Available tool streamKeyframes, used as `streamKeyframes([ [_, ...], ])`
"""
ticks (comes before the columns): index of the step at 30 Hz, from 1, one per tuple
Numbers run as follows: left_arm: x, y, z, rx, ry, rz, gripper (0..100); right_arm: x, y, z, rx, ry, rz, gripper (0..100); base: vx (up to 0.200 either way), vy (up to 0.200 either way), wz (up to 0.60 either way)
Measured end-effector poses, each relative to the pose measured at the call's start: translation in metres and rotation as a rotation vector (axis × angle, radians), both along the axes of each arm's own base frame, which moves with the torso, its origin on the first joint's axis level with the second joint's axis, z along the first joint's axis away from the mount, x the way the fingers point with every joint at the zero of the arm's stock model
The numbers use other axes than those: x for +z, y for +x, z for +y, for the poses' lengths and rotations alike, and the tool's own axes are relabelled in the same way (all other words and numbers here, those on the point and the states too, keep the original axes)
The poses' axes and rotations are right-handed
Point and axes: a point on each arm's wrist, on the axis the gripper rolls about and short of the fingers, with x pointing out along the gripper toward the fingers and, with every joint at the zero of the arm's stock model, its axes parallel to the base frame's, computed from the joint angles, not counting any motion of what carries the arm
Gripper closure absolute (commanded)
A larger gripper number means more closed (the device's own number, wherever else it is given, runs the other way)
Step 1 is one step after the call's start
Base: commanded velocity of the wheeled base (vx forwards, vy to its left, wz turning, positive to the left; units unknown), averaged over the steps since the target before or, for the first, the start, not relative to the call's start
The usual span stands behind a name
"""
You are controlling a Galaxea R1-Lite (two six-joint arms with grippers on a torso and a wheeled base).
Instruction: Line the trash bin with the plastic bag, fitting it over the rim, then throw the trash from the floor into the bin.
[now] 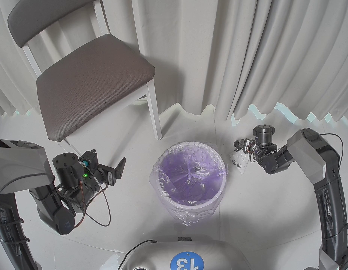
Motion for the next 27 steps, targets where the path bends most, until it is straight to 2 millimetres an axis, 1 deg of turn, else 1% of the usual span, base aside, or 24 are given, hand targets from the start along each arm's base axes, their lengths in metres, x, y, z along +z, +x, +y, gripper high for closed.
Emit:
streamKeyframes([
  [9, 0.001, 0.001, -0.003, -0.008, -0.003, -0.007, 0, -0.013, 0.011, 0.002, -0.025, 0.02, -0.003, 0, 0.0, 0.0, 0.0],
  [16, 0.006, 0.005, -0.008, -0.02, -0.011, -0.034, 0, -0.022, 0.012, 0.002, -0.024, 0.03, 0.004, 0, 0.0, 0.0, 0.0],
  [27, 0.006, 0.002, -0.017, -0.051, -0.012, -0.034, 0, -0.037, 0.018, 0.005, -0.013, 0.037, 0.006, 0, 0.0, 0.0, 0.0],
])
